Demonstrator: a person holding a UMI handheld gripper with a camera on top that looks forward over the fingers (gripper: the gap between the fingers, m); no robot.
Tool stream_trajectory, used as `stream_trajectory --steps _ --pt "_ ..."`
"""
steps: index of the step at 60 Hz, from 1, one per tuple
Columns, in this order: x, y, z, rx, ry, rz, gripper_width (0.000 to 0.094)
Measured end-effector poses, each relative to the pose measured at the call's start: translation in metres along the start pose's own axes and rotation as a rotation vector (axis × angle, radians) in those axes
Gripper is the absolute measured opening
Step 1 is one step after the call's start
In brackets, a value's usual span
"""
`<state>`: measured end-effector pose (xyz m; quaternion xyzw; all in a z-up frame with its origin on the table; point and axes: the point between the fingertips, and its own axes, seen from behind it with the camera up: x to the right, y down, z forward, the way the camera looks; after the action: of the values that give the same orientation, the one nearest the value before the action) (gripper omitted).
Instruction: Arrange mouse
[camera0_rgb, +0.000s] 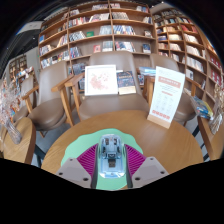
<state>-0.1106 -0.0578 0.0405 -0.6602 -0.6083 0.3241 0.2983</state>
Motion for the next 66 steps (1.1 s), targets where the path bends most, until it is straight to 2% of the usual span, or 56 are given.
stream_trajectory --steps 9,12,17,19,23,26,32,38,50,66 --pt "-0.012 0.042 0.034 -0.084 0.029 0.021 0.0408" --pt "-0.011 0.035 0.035 -0.032 0.056 -0.009 0.044" --pt "-0.013 0.038 0.039 -0.047 0.065 -0.018 0.0498" --pt "-0.014 0.038 0.037 -0.046 0.059 -0.008 0.0565" --pt "-0.013 0.035 0.025 -0.031 0.066 -0.005 0.0866" --pt "-0.003 0.024 0.01 -0.013 0.085 -0.007 0.0818" --pt "0.005 0.015 -0.047 0.04 0.127 -0.012 0.0861" --pt "0.011 0.016 -0.116 0.079 0.105 -0.023 0.0857" --pt "0.028 0.055 -0.24 0.132 0.082 -0.031 0.0852" --pt "0.047 0.105 -0.314 0.146 0.093 -0.032 0.0856"
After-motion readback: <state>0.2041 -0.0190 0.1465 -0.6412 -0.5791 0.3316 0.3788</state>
